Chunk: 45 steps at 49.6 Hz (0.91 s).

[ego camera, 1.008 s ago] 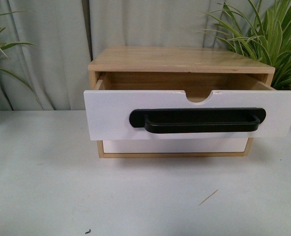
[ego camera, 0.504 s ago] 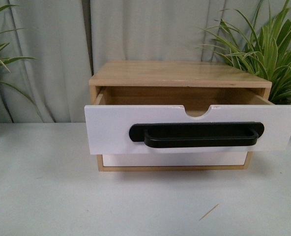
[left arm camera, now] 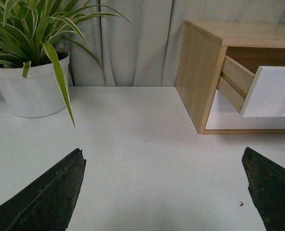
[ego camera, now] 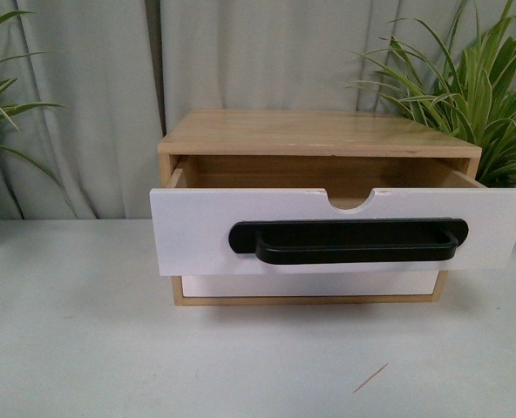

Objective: Close drawer sideways

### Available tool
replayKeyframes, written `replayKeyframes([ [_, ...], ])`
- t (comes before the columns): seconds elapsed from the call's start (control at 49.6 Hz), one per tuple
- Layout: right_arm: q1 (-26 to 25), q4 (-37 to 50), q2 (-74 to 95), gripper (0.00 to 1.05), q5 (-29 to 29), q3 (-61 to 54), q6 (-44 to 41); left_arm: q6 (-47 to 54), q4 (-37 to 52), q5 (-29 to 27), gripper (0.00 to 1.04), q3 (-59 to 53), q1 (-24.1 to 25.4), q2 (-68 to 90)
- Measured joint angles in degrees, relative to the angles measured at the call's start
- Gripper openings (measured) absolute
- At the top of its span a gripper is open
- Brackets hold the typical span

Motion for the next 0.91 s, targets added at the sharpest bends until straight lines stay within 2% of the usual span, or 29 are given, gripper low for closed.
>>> replayKeyframes([
  [0.443, 0.0, 0.0, 0.0, 0.96, 0.0, 0.0, 0.0, 0.0, 0.0, 0.0, 0.99, 0.0, 0.0, 0.0],
  [0.463, -1.01, -1.81, 1.07, 0.96, -3.87, 0.63, -0.7, 0.0, 0.0, 0.0, 0.99, 0.0, 0.0, 0.0],
  [0.484, -2.62, -5.11, 2.56, 0.96, -9.46, 1.99, -1.57, -1.09, -0.52, -4.81, 0.99, 0.17, -1.36, 1.09],
  [0.504, -5.64, -10.54, 6.54, 0.96, -17.84, 4.42, -3.06, -3.15, -1.55, -11.85, 0.99, 0.81, -3.26, 2.67],
  [0.524, -7.43, -13.77, 9.66, 0.96, -23.56, 6.03, -3.87, -5.33, -2.51, -18.53, 0.99, 1.66, -5.51, 5.2],
  [0.544, -8.85, -16.33, 12.41, 0.96, -28.24, 7.3, -4.13, -9.31, -4.09, -28.15, 0.99, 2.99, -8.61, 9.46],
  [0.564, -10.23, -19.5, 16.39, 0.96, -34.16, 8.85, -4.11, -11.39, -5.22, -32.54, 0.99, 3.74, -10.14, 12.04],
  [0.584, -10.73, -20.81, 18.71, 0.96, -37.31, 9.53, -4.15, -14.08, -6.32, -37.22, 0.99, 4.31, -11.41, 14.45],
  [0.605, -10.93, -21.46, 20.68, 0.96, -40.0, 10.08, -4.26, -18.45, -7.04, -44.39, 0.99, 4.74, -12.7, 17.57],
  [0.645, -10.88, -21.68, 24.55, 0.96, -43.65, 11.28, -5.05, -24.3, -6.82, -50.51, 0.99, 5.38, -14.08, 21.46],
  [0.685, -10.21, -20.79, 26.71, 0.96, -43.17, 12.28, -6.21, -31.95, -4.68, -52.48, 0.99, 6.93, -15.91, 26.71],
  [0.746, -8.13, -18.16, 28.81, 0.96, -38.27, 13.07, -9.97, -38.62, 0.74, -50.31, 0.99, 9.97, -19.54, 33.64],
  [0.907, -0.96, -11.76, 32.39, 0.96, -28.98, 13.03, -25.05, -43.85, 11.02, -44.96, 0.99, 17.33, -25.7, 50.38],
])
